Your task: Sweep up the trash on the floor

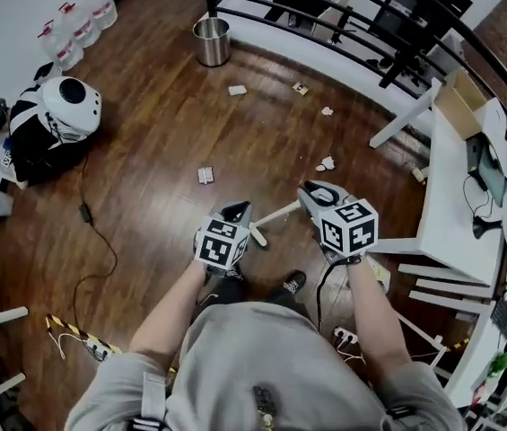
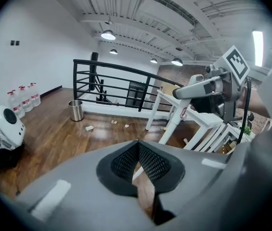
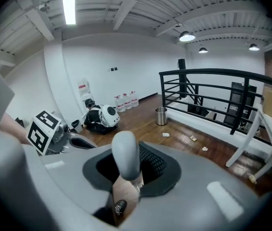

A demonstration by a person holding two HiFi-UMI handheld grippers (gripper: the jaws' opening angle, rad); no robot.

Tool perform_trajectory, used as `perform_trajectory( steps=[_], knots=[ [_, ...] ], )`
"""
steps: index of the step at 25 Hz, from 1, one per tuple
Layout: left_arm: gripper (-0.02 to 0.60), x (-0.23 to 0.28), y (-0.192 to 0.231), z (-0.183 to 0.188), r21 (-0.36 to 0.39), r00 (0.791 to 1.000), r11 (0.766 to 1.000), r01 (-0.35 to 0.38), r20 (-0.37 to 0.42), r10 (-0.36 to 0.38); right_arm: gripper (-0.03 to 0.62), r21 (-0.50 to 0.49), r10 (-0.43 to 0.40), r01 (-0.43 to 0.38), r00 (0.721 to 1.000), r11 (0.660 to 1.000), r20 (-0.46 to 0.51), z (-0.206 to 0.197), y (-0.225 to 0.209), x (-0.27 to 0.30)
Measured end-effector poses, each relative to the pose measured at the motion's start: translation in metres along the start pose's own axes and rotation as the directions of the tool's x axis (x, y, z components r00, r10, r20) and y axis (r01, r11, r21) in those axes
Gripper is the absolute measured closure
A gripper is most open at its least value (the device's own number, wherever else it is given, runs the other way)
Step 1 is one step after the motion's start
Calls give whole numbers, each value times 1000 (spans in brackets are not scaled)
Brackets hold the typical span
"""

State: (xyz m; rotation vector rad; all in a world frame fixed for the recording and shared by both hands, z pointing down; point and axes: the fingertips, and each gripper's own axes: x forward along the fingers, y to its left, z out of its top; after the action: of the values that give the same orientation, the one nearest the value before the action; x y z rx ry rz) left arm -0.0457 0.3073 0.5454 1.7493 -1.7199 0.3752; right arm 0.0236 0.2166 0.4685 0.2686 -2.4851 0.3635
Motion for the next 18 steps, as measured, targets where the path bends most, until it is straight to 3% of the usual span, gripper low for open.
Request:
perform_trajectory(
  steps=[6, 10, 11, 12, 14, 18],
  knots=[
    [574, -37, 73, -24, -79, 999, 995, -53, -4, 53, 523, -87, 105, -106, 994, 991, -19, 47, 74, 64],
    [574, -39, 88, -36, -111, 1000, 994, -23, 2, 23, 523, -139, 182, -184, 983, 973, -30, 71, 113, 86],
    [558, -36, 89, -39, -111, 1000, 994, -5, 0, 5, 523, -151, 199, -201, 980, 968, -29, 78, 121, 90],
    [493, -33, 90, -41, -111, 1000, 994, 11, -2, -11, 523, -163, 216, -218, 976, 962, -27, 86, 129, 93],
    [426, -24, 95, -43, -116, 1000, 993, 19, -5, -20, 523, -188, 250, -249, 968, 950, -20, 102, 141, 99],
    [407, -5, 115, -34, -125, 1000, 992, -18, -12, 16, 523, -230, 323, -311, 946, 922, 12, 139, 157, 105]
  ],
)
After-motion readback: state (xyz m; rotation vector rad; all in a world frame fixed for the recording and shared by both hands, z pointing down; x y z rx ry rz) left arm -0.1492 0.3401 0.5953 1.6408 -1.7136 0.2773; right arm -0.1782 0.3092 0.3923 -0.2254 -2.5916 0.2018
